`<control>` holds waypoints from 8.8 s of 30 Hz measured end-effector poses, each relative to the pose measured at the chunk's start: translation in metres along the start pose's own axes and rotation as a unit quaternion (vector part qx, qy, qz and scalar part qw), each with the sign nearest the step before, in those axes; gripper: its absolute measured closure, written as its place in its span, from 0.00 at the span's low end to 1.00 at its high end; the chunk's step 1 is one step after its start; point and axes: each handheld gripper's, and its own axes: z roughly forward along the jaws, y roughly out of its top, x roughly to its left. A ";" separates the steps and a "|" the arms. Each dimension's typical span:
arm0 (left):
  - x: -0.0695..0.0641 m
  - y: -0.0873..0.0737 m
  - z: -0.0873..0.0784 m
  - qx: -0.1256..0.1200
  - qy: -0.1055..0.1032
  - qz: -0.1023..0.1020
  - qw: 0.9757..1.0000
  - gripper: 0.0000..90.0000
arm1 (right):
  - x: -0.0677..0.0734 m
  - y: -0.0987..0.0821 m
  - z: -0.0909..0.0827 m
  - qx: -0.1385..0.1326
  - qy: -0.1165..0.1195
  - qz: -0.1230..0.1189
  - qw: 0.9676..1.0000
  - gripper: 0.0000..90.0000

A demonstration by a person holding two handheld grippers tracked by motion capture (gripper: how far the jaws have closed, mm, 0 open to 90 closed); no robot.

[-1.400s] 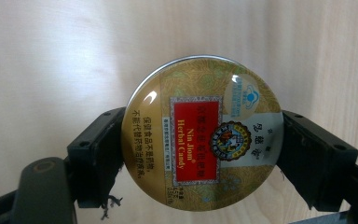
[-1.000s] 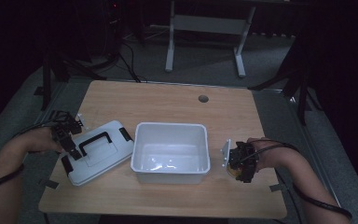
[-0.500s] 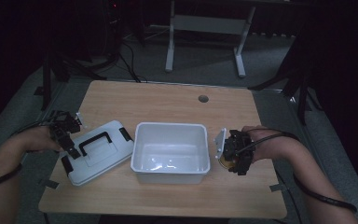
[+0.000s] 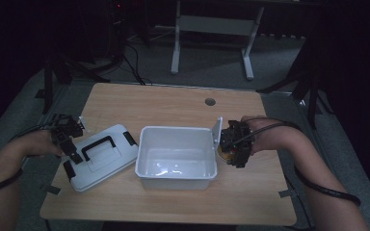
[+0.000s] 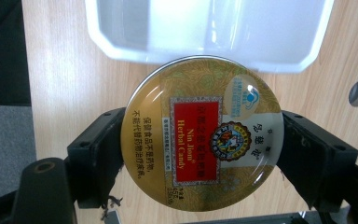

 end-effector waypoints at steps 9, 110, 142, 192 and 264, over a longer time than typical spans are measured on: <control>0.000 -0.002 0.001 0.001 0.002 -0.001 1.000 0.36 | -0.007 0.023 0.002 -0.004 -0.004 -0.022 1.000 0.22; -0.001 0.001 0.009 0.015 0.007 0.003 1.000 0.36 | -0.031 0.075 0.097 0.022 0.053 0.048 0.997 0.16; -0.003 0.002 0.004 0.011 0.005 0.001 1.000 0.36 | -0.028 -0.021 0.048 0.002 0.040 0.102 0.994 0.19; -0.004 0.033 0.028 0.040 -0.001 0.010 0.999 0.92 | 0.002 -0.089 0.118 0.028 0.098 0.163 0.981 0.21; -0.030 -0.018 -0.065 0.002 0.023 0.045 0.999 0.93 | 0.000 -0.088 0.110 0.018 0.097 0.169 0.981 0.21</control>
